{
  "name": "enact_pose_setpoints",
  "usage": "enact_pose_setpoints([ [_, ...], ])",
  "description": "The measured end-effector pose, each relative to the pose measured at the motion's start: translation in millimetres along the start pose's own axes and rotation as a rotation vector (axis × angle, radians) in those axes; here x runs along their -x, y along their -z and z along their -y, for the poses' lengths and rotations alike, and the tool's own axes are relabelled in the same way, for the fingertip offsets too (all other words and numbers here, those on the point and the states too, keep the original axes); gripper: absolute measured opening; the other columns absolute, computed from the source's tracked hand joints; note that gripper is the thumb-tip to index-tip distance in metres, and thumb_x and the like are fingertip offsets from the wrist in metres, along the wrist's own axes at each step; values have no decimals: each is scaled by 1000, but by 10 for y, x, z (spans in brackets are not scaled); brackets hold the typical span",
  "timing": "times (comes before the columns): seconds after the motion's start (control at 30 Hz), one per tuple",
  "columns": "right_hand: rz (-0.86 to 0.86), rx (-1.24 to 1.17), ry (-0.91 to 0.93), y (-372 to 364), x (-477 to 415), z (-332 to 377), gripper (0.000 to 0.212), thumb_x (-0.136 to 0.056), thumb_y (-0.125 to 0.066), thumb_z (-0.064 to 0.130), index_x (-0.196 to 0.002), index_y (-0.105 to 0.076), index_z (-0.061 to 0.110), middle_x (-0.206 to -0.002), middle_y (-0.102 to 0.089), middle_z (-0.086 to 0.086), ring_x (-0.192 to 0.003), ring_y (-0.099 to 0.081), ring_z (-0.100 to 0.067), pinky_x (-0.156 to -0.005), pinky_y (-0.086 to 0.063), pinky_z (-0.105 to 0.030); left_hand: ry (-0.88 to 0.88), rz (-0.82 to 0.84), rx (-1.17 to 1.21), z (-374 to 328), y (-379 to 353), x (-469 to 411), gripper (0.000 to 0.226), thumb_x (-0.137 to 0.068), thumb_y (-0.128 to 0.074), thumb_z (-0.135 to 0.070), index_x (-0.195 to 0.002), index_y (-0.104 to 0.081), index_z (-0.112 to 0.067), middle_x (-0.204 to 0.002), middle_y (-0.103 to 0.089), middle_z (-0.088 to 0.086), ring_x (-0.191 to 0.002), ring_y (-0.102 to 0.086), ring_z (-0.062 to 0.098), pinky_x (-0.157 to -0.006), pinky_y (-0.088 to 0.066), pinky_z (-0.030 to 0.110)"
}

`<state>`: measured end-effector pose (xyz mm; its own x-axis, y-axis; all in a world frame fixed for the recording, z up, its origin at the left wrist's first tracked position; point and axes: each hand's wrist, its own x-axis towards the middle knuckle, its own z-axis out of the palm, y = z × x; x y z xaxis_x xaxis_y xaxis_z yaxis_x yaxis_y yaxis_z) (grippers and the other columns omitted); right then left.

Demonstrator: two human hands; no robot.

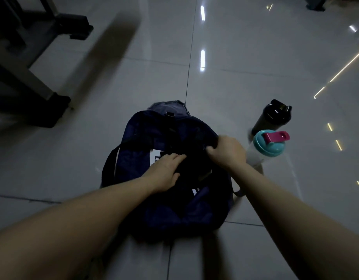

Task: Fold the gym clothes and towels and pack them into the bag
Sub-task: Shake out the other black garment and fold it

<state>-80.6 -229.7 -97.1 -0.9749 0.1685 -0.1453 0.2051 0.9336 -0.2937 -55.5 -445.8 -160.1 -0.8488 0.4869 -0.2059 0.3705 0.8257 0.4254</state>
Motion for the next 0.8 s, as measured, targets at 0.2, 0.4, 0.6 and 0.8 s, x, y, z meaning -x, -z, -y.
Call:
enact_pose_setpoints([
  [0.2, 281, -139, -89, -247, 94, -173, 37, -78, -63, 51, -89, -62, 16, -83, -67, -4, -77, -66, -27, -74, -57, -40, 31, 33, 25, -13, 8, -76, 74, -99, -58, -25, -161, -17, -23, -153, -37, 1, -138, -35, 24, -116, -34, 40],
  [0.4, 279, -308, -141, -242, -12, -333, 16, -83, -57, 14, -74, -63, 3, -65, -62, -9, -61, -61, -30, -58, -50, -41, 14, 71, -5, -10, -51, -144, 74, -100, -57, -23, -161, -16, -31, -150, -36, 0, -131, -37, 23, -112, -37, 37],
  [0.6, 385, -393, -210, -307, 25, -448, 27, -84, -74, 32, -79, -63, 8, -71, -63, -8, -68, -65, -27, -60, -52, -35, 19, 80, -7, 6, -65, -189, 76, -99, -59, -22, -160, -17, -33, -147, -37, 0, -131, -37, 23, -111, -39, 38],
  [0.8, 322, -489, -212, -442, 66, -418, 24, -94, -66, 27, -77, -60, 12, -70, -58, -10, -67, -57, -24, -64, -45, -33, 17, 87, -3, 25, -74, -194, 77, -98, -60, -20, -160, -17, -33, -147, -38, 0, -130, -39, 23, -112, -38, 39],
])
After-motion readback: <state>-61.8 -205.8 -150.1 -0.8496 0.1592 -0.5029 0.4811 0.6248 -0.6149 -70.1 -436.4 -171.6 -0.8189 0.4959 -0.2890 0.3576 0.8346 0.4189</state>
